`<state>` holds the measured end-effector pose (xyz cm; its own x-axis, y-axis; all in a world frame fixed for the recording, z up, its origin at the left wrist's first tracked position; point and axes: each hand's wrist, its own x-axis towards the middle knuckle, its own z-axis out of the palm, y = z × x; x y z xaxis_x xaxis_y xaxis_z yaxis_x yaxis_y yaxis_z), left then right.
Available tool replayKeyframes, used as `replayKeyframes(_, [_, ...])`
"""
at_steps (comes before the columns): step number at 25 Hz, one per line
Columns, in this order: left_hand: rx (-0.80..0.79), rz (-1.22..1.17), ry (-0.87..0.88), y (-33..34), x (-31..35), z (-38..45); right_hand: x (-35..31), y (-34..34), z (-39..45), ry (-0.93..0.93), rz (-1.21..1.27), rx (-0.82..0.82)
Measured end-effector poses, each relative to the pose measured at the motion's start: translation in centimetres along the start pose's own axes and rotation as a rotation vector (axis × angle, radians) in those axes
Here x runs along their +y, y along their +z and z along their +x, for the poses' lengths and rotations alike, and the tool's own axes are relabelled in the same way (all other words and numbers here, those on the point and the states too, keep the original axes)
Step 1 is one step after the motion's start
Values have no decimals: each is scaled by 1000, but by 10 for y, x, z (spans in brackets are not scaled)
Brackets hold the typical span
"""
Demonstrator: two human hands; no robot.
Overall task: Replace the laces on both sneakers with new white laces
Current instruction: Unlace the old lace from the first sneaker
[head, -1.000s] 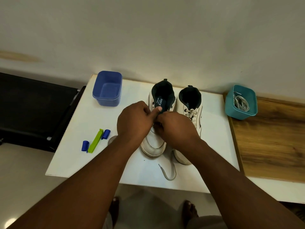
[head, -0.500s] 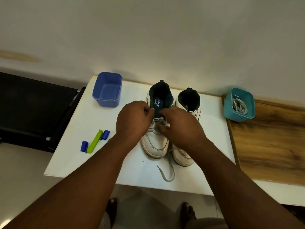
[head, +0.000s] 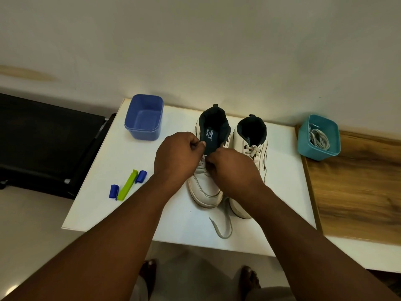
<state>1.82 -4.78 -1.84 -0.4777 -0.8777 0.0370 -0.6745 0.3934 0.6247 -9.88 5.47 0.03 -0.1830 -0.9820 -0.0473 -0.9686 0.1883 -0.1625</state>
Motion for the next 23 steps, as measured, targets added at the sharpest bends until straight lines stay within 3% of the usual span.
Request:
replayKeyframes(2, [0, 3, 8, -2, 0, 0, -2, -6, 2, 68, -23, 15])
replayKeyframes(6, [3, 4, 26, -3, 1, 0, 20, -39, -5, 438, -72, 243])
replayKeyframes(8, [10, -1, 34, -3, 1, -1, 25, -44, -11, 510, -100, 255])
replayKeyframes(11, [8, -8, 44, -3, 1, -2, 15, -34, -7, 290, 14, 222])
replayKeyframes(13, [7, -2, 41, -2, 1, -1, 3, -20, 0, 93, 41, 61])
replayKeyframes(15, [11, 1, 40, -1, 0, 0, 0, -8, 3, 43, -10, -40])
replayKeyframes(17, [9, 12, 46, -2, 0, -1, 7, -16, 2, 163, 1, 80])
replayKeyframes(20, [13, 5, 50, -3, 0, 0, 22, -48, -3, 394, -26, 428])
replayKeyframes(23, [10, 6, 50, -4, 2, -2, 24, -55, -6, 382, 0, 429])
